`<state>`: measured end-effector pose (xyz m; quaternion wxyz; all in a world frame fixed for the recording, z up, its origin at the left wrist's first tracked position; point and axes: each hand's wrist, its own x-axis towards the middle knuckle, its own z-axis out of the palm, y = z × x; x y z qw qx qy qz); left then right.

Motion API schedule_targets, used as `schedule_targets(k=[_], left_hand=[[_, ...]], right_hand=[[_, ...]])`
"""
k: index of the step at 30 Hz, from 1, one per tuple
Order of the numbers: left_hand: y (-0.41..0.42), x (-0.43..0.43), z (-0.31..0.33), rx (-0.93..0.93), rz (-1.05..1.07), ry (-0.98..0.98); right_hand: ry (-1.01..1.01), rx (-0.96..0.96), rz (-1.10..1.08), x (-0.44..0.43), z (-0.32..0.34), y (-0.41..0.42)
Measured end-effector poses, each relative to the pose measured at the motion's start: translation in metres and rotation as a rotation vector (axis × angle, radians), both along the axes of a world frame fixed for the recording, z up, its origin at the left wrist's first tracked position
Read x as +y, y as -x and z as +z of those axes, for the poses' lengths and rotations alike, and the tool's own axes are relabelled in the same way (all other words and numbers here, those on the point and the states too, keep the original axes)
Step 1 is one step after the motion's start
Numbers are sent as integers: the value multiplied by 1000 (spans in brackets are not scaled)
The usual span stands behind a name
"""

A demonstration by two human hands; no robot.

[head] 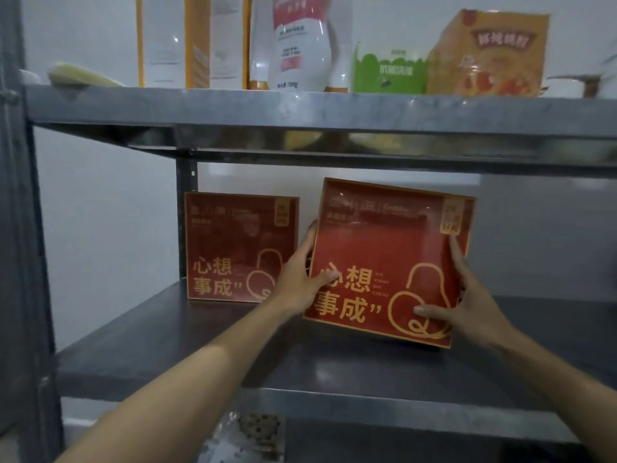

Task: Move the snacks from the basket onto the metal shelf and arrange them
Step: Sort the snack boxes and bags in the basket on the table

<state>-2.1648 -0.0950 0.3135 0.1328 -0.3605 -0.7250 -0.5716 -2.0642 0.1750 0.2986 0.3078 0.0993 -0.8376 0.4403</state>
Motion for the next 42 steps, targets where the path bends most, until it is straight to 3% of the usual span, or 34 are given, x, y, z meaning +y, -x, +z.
schedule_targets(k=[20,38,42], left_hand=[[91,35,-19,-28,276,85],[103,49,-26,30,350,102],[106,53,-26,-28,355,134]], right_hand=[[-189,23,-115,26,-11,121],[-303,-12,-101,42,-13,148],[-291,-9,-97,41,-14,149]])
